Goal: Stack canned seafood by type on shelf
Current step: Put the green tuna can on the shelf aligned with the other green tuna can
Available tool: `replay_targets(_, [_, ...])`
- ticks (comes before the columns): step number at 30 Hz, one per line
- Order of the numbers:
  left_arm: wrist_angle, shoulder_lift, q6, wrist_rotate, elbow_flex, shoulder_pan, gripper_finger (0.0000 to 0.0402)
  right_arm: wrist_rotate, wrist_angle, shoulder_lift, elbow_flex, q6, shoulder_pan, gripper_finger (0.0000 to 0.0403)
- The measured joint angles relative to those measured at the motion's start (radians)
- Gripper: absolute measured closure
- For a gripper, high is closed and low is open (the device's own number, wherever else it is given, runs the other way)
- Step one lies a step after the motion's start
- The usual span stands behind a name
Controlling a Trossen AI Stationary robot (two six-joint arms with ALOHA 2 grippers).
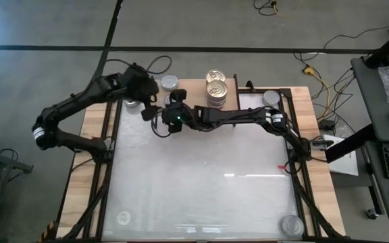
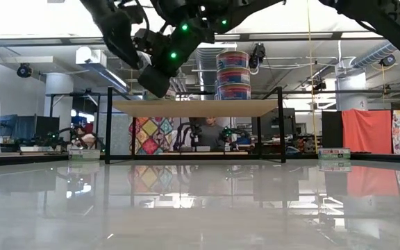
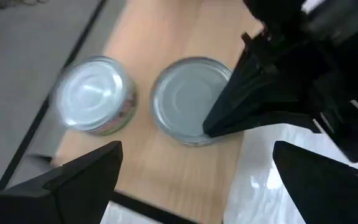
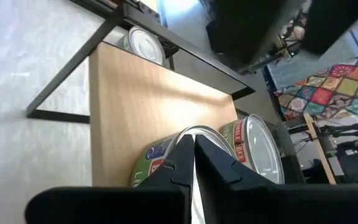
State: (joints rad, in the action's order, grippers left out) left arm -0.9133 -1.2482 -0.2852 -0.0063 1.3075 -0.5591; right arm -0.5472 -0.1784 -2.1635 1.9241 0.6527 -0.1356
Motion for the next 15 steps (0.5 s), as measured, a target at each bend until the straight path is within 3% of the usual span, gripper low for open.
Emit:
replay_targets(8, [0.013,0.115,0.071,-0.004,-0.063,0.017,0.0002,-0.011,-0.153,0.029,0.116,-0.056,0.005,0.0394])
replay_targets(15, [0.133,0.153,0.086,-0.008,-0.127,0.023,0.0002,0.000,-0.337,0.031,0.147,-0.189,-0.026,0.0394])
